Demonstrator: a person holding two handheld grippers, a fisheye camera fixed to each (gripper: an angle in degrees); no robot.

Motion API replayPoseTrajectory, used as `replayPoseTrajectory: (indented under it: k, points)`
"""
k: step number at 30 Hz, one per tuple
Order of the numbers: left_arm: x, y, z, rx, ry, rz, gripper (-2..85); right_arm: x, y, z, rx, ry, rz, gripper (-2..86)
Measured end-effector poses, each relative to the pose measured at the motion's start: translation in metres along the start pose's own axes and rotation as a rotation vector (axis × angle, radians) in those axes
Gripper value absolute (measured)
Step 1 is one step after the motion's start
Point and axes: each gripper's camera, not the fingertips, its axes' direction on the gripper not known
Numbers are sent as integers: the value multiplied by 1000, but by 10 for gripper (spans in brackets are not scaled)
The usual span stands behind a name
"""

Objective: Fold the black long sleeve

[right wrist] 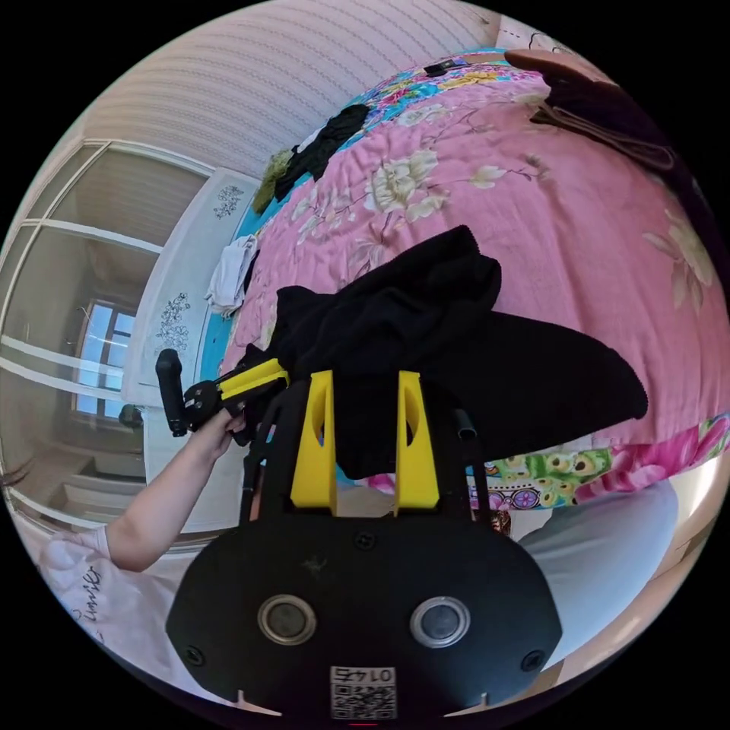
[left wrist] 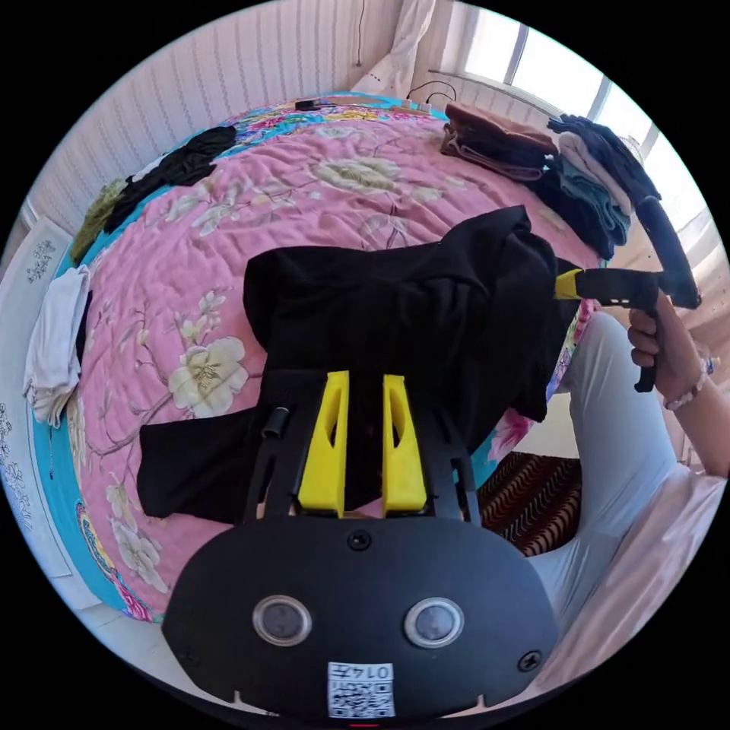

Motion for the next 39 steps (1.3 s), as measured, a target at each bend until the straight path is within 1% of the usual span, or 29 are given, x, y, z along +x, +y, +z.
replayPoseTrajectory:
  k: [2, 3, 5, 8, 13, 15, 16, 18, 20, 22, 24, 28, 30, 34, 37, 39]
  points:
    - [-5, 1, -9, 29, 53, -72, 13, 8, -9, 7, -27, 3, 35, 91]
    - [-8, 5, -21, 65, 79, -103, 3, 14, -13, 9, -60, -37, 45, 67]
    - [-12, 12, -47, 138, 93, -132, -5, 14, -11, -4, -42, -85, 18, 32]
    - [-24, 27, -104, 284, 101, -182, -9, 5, -1, -48, -9, -142, -81, 18]
    - [-39, 48, -192, 472, 37, -228, -10, -15, 21, -136, 96, -69, -248, 10]
    - [-39, 64, -237, 597, 60, -258, -10, -26, 31, -179, 169, -59, -302, 9]
    - [-38, 68, -249, 630, 68, -263, -10, -29, 34, -190, 191, -57, -317, 9]
    - [-26, 87, -301, 779, 116, -231, -10, -44, 46, -235, 300, -39, -390, 9]
    - [-10, 101, -342, 889, 131, -174, -10, -56, 51, -266, 353, -41, -442, 8]
    - [10, 113, -381, 970, 110, -112, -10, -70, 56, -296, 390, -79, -493, 8]
    - [34, 128, -426, 1063, 48, -55, -10, -98, 65, -338, 442, -120, -599, 8]
    - [53, 160, -483, 1206, 35, -9, -10, -149, 86, -398, 499, -153, -770, 8]
    - [60, 179, -512, 1278, -35, -10, -10, -181, 95, -426, 494, -148, -856, 8]
    - [54, 185, -540, 1297, -116, -30, -10, -223, 88, -449, 471, -141, -959, 8]
    - [35, 163, -542, 1227, -179, -82, -10, -249, 53, -444, 406, -96, -986, 9]
    - [12, 133, -529, 1135, -205, -126, -10, -261, 5, -422, 323, -26, -957, 10]
